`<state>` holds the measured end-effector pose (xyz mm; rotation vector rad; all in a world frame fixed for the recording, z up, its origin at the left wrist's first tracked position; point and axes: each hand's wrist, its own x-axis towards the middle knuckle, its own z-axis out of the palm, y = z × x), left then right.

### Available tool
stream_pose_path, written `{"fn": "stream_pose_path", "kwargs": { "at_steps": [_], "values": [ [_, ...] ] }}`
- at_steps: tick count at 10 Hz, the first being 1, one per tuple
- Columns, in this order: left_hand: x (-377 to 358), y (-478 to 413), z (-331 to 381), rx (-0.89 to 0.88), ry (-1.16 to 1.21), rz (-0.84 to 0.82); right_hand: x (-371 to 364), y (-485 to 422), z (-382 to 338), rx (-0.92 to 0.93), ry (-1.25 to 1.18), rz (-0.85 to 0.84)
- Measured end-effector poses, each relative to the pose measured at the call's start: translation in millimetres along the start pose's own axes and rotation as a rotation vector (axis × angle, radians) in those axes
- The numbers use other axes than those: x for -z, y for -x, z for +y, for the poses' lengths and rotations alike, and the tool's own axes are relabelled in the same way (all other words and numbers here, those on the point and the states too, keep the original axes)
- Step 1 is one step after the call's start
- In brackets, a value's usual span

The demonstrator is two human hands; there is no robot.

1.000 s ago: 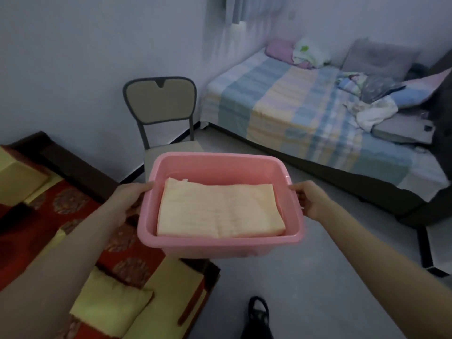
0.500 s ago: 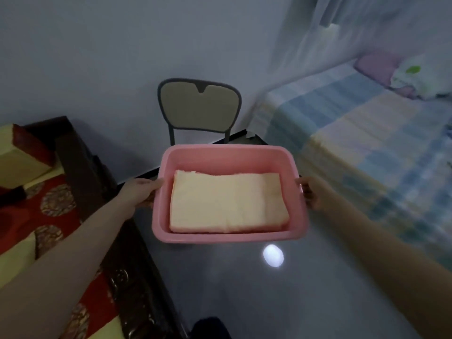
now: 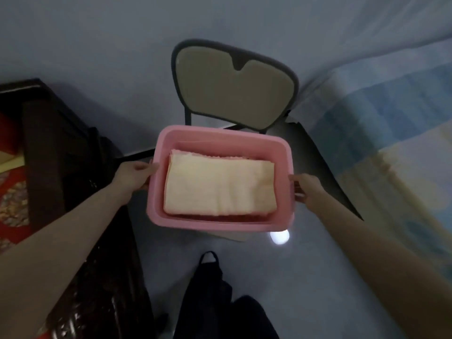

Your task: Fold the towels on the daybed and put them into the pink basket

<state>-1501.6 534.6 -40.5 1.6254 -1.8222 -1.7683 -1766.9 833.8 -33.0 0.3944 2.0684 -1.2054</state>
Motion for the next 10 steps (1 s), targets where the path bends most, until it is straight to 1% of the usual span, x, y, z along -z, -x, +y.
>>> {"fn": "stream_pose_path", "kwargs": {
  "at_steps": [2, 4, 5, 6, 8, 9, 10],
  "values": [
    [-30, -81, -38, 0.092, -0.039, 0.12, -55, -93, -11, 0.04, 0.052, -0.03],
    [-45, -126, -72, 0.203, -0.023, 0.217, -93, -155, -19, 0.033, 0.141, -0.075],
    [-46, -143, -80, 0.219, -0.017, 0.244, -105, -174, -23, 0.022, 0.154, -0.097],
    [-44, -151, -82, 0.21, -0.005, 0.261, -111, -184, -26, -0.007, 0.134, -0.106],
    [-46, -154, -85, 0.218, 0.066, 0.23, -108, -191, -26, -0.035, 0.136, -0.133],
    [-43, -151, -82, 0.249, 0.079, 0.188, -105, -186, -31, -0.019, 0.191, -0.171],
    [-33, -143, -56, 0.208, -0.035, 0.165, -107, -169, -60, 0.16, 0.438, -0.127]
  ]
}}
